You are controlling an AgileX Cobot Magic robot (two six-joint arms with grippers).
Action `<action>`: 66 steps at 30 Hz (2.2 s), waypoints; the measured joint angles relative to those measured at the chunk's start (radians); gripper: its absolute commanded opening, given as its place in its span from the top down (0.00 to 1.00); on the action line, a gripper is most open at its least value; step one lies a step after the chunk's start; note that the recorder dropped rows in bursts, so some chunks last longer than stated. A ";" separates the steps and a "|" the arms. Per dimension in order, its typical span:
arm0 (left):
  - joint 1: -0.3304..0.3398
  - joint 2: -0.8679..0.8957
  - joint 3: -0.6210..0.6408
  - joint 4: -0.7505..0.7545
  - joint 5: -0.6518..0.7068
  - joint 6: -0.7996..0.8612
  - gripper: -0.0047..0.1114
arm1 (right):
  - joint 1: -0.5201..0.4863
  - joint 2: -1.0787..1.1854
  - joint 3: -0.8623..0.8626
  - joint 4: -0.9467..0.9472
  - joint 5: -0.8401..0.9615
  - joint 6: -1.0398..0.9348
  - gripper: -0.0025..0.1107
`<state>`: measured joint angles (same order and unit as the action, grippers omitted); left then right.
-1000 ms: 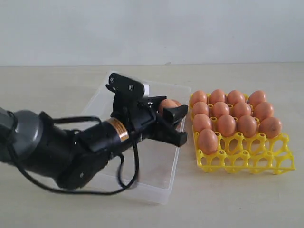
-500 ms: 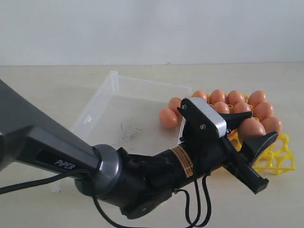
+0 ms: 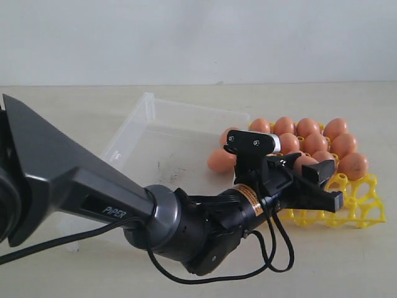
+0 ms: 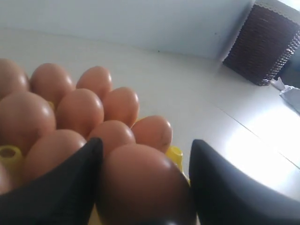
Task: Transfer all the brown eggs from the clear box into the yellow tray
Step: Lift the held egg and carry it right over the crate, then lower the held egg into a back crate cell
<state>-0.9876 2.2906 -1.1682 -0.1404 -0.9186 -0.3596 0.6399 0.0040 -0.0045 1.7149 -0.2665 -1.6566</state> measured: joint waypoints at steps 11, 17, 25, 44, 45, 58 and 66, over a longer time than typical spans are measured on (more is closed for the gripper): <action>-0.025 0.000 -0.061 -0.048 0.131 0.037 0.93 | 0.000 0.000 0.000 0.000 0.000 0.000 0.98; -0.032 0.000 -0.106 -0.019 0.194 0.352 0.93 | 0.000 0.000 0.000 0.000 0.000 0.000 0.98; 0.003 0.056 -0.097 0.140 -0.151 0.520 0.93 | 0.000 0.000 0.000 0.000 0.000 0.000 0.98; 0.306 0.106 -0.097 1.036 -0.271 0.230 0.93 | 0.000 0.000 0.000 0.000 0.000 0.000 0.98; 0.320 0.106 -0.100 1.065 -0.273 0.214 0.93 | 0.000 0.000 0.000 0.000 0.000 0.000 0.98; 0.357 0.124 -0.248 1.240 -0.270 0.030 0.93 | 0.000 0.000 0.000 0.000 0.000 0.000 0.98; 0.357 0.190 -0.299 1.277 -0.282 -0.006 0.93 | 0.000 0.000 0.000 0.000 0.000 0.000 0.98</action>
<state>-0.6306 2.4805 -1.4673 1.1363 -1.2002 -0.3651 0.6399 0.0040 -0.0045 1.7149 -0.2665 -1.6566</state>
